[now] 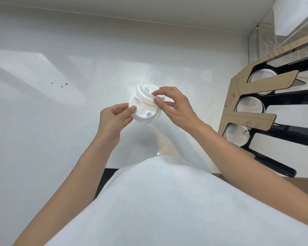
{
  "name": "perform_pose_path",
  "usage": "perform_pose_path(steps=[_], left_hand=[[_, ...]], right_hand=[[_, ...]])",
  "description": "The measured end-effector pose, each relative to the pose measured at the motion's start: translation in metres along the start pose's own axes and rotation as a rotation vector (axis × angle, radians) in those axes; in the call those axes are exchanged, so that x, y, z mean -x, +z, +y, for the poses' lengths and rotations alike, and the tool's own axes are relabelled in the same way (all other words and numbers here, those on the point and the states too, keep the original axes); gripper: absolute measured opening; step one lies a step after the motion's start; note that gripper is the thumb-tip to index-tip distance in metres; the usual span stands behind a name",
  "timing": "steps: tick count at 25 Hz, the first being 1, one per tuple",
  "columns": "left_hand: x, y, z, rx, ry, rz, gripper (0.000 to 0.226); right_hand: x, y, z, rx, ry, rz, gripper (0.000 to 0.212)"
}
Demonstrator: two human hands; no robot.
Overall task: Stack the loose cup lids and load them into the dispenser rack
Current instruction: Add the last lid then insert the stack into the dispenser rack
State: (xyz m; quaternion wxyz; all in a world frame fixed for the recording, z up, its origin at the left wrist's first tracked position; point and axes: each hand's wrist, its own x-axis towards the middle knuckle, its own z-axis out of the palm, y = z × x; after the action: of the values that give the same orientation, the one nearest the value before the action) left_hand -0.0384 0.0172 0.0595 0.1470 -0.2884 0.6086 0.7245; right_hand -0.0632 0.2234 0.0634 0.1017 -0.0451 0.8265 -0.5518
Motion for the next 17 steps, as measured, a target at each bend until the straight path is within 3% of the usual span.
perform_pose_path(steps=[7,9,14,17], left_hand=[[0.001,-0.001,0.001,-0.026,-0.012,-0.008,0.044],[0.002,-0.002,0.002,-0.035,-0.012,-0.017,0.044],[0.004,0.000,0.005,-0.037,-0.013,-0.038,0.034],[0.006,0.002,0.009,-0.045,-0.021,-0.041,0.020]], right_hand=[[0.000,0.004,0.001,-0.073,0.057,0.016,0.014],[0.000,0.002,0.001,-0.121,0.078,0.001,0.020],[-0.003,-0.008,0.002,-0.295,0.130,-0.089,0.058],[-0.003,-0.010,0.003,-0.281,0.170,-0.150,0.056]])
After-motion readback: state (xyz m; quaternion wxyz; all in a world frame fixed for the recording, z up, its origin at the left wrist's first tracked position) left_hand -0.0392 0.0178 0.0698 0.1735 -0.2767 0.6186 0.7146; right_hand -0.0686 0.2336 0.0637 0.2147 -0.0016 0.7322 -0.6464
